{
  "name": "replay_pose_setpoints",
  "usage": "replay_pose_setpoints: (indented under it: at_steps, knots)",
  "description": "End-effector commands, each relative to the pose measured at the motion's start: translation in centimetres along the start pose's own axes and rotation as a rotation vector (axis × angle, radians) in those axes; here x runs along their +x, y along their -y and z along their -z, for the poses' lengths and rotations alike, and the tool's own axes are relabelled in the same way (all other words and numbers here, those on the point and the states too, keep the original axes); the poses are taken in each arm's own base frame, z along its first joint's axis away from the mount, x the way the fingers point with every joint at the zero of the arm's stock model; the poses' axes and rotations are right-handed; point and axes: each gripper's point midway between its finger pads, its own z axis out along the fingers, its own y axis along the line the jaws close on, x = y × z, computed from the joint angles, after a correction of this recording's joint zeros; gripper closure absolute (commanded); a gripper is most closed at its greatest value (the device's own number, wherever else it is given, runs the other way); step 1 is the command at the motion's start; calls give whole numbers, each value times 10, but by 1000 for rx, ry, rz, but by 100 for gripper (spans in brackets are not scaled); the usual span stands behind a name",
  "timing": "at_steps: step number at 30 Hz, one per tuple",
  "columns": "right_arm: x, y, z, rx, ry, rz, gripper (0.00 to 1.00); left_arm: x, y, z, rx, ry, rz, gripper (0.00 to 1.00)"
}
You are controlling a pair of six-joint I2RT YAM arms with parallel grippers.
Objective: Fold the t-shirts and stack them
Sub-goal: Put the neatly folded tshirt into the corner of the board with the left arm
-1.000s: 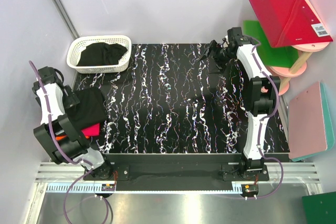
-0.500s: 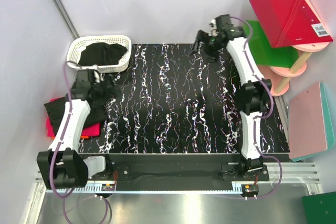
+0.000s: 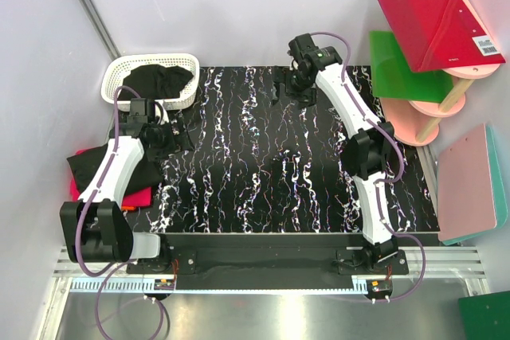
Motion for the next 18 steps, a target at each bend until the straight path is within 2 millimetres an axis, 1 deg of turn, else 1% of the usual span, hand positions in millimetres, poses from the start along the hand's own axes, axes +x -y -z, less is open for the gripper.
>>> replay_pose_setpoints:
  at_steps: [1,4,7,9,10,11,12,13,14,15,16,18]
  knots:
    - [-6,10,18,42,41,5,0,-12,9,4,35,25,-49,1]
    - [-3,11,16,43,28,13,0,-14,4,4,4,34,-58,1]
    - [-2,11,14,37,22,17,0,-18,-4,9,-48,46,-59,1]
    - [-2,10,13,30,20,19,1,-23,-21,14,-154,64,-61,1]
    - [-2,9,13,25,20,17,0,-29,-44,23,-301,79,-54,1]
    - [-2,9,13,24,18,17,0,-31,-57,29,-389,82,-27,1]
    - [-1,9,11,22,14,21,0,-37,-67,34,-465,78,-24,1]
    - [0,8,11,15,11,23,0,-34,-82,42,-558,49,-37,1]
    - [0,7,11,12,10,26,0,-35,-90,45,-599,32,-57,1]
    - [1,8,9,13,4,31,0,-37,-100,43,-644,8,-55,1]
    - [1,8,9,10,2,34,0,-36,-110,46,-691,-15,-53,1]
    - [2,7,7,4,-3,46,0,-37,-119,41,-700,-50,-19,1]
